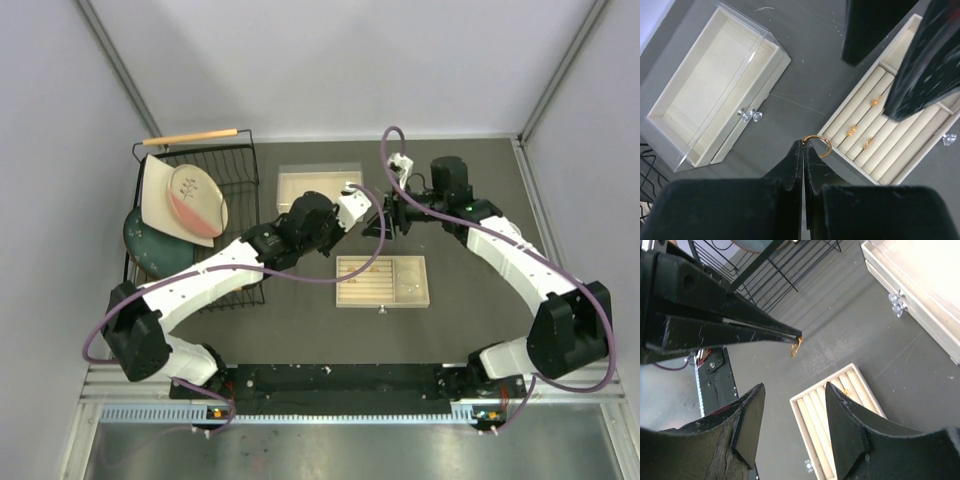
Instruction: Organize the mixed jewelry
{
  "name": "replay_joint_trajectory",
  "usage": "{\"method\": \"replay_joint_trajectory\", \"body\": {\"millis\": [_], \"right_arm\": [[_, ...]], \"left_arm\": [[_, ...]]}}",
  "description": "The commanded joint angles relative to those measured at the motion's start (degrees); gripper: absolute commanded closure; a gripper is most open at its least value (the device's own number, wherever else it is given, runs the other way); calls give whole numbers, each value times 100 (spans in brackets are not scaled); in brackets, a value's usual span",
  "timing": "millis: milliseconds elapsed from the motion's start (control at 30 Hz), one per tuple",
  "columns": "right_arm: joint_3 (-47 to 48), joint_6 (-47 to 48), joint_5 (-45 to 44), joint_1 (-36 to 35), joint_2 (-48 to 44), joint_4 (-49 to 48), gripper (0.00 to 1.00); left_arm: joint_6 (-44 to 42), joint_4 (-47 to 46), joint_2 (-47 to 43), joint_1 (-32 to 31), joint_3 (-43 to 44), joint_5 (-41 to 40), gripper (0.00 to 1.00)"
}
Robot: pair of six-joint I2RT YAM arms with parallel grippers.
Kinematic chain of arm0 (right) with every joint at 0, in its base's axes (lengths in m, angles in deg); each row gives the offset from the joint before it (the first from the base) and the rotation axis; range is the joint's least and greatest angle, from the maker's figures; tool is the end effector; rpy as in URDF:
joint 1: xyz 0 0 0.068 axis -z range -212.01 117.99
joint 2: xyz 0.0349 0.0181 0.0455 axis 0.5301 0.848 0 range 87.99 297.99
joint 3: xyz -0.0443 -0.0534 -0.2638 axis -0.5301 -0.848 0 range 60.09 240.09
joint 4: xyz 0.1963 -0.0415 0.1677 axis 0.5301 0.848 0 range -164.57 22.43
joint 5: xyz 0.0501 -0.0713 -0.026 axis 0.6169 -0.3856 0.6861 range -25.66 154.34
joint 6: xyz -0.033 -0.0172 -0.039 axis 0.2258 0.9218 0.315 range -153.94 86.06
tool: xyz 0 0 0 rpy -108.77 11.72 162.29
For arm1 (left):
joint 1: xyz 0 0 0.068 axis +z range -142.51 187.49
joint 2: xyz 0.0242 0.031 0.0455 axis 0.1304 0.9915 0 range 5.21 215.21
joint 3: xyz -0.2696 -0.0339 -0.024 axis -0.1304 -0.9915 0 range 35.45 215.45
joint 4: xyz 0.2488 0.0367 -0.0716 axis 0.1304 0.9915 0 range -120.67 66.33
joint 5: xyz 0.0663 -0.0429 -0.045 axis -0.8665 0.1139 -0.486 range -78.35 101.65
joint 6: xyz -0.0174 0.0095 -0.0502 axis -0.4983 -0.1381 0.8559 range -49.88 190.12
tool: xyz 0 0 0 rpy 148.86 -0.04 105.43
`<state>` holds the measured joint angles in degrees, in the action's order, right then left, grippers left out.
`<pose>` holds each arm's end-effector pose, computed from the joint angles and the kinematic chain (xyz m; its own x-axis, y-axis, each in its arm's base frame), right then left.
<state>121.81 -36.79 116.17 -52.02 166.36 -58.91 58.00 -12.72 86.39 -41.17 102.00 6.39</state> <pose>0.2722 0.1290 0.3081 -0.5433 -0.1651 -0.8232 -0.8098 0.3619 0.4618 0.2164 -0.2410 0.3114 -0.2016 0.5457 -0.8134 0.7558 0.6149 0.2252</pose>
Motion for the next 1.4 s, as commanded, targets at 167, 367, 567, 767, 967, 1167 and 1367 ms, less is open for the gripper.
{"method": "replay_joint_trajectory", "body": {"millis": [167,367,567,767,967,1167,1367], "right_arm": [[675,-22,-376,-547,565,-476,50],[807,-5,-542,-724,802,-476,53],[860,13,-639,-811,891,-476,54],[904,4,-666,-873,952,-476,57],[948,-14,-631,-882,996,-476,60],[957,-14,-613,-943,1049,-467,67],[957,4,-595,-961,1101,-432,73]], "left_arm": [[254,-451,-253,-108,236,-476,100],[280,-486,-270,-135,201,-591,100],[289,-486,-288,-161,219,-670,100],[289,-486,-279,-170,210,-678,100],[280,-495,-288,-170,192,-678,100],[289,-504,-261,-170,192,-678,100],[289,-521,-261,-170,184,-696,100]]}}
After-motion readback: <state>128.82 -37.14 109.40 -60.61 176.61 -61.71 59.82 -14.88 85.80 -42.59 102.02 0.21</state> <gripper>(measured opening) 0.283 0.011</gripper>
